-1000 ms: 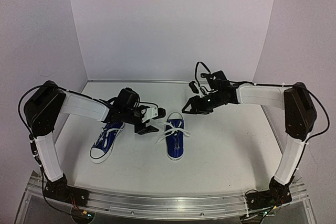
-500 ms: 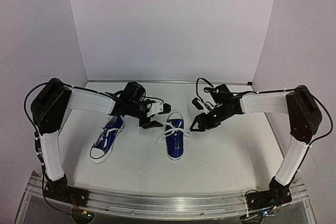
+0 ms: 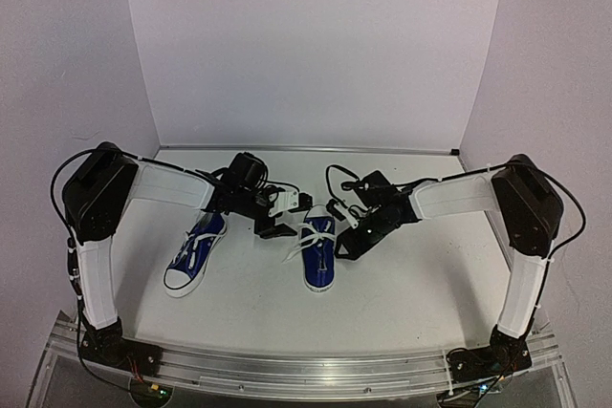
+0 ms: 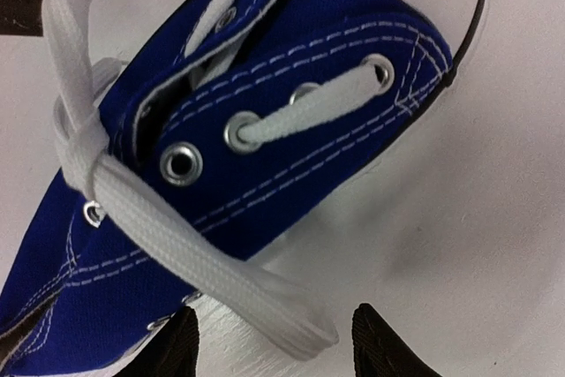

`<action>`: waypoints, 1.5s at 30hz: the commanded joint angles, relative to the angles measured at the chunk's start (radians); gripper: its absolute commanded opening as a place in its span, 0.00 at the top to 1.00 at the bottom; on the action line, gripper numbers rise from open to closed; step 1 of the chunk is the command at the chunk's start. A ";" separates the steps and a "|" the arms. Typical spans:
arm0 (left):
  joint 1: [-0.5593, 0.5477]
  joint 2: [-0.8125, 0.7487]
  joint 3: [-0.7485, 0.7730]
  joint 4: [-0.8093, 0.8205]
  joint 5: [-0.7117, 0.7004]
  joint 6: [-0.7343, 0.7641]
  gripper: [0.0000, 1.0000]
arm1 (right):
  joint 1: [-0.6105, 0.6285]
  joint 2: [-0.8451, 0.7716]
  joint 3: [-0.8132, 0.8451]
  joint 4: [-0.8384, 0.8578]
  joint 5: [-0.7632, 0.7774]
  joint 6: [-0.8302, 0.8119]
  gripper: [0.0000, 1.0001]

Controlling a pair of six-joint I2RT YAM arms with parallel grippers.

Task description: Tie the shoes

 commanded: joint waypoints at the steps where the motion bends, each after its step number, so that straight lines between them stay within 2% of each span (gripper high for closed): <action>1: -0.005 0.013 0.049 0.001 0.015 0.016 0.34 | 0.013 0.030 0.053 0.042 0.112 -0.033 0.44; 8: -0.004 0.014 0.041 0.015 0.012 0.017 0.34 | 0.039 0.023 0.059 0.069 0.221 -0.070 0.44; 14: 0.000 0.003 0.015 0.069 0.013 -0.006 0.35 | 0.063 -0.021 -0.002 0.161 0.277 -0.141 0.43; 19: 0.007 -0.017 -0.031 0.140 0.026 -0.027 0.35 | 0.084 -0.049 -0.086 0.306 0.312 -0.179 0.47; 29: 0.026 -0.034 -0.073 0.199 0.058 -0.046 0.36 | 0.121 -0.034 -0.123 0.398 0.375 -0.235 0.54; 31: 0.029 -0.033 -0.079 0.205 0.060 -0.046 0.37 | 0.128 -0.034 -0.127 0.407 0.395 -0.246 0.58; 40: 0.034 -0.016 -0.072 0.181 0.073 -0.004 0.39 | 0.142 -0.083 -0.152 0.404 0.453 -0.251 0.90; 45: 0.034 0.003 -0.052 0.171 0.079 0.020 0.41 | 0.141 -0.108 -0.159 0.388 0.457 -0.235 1.00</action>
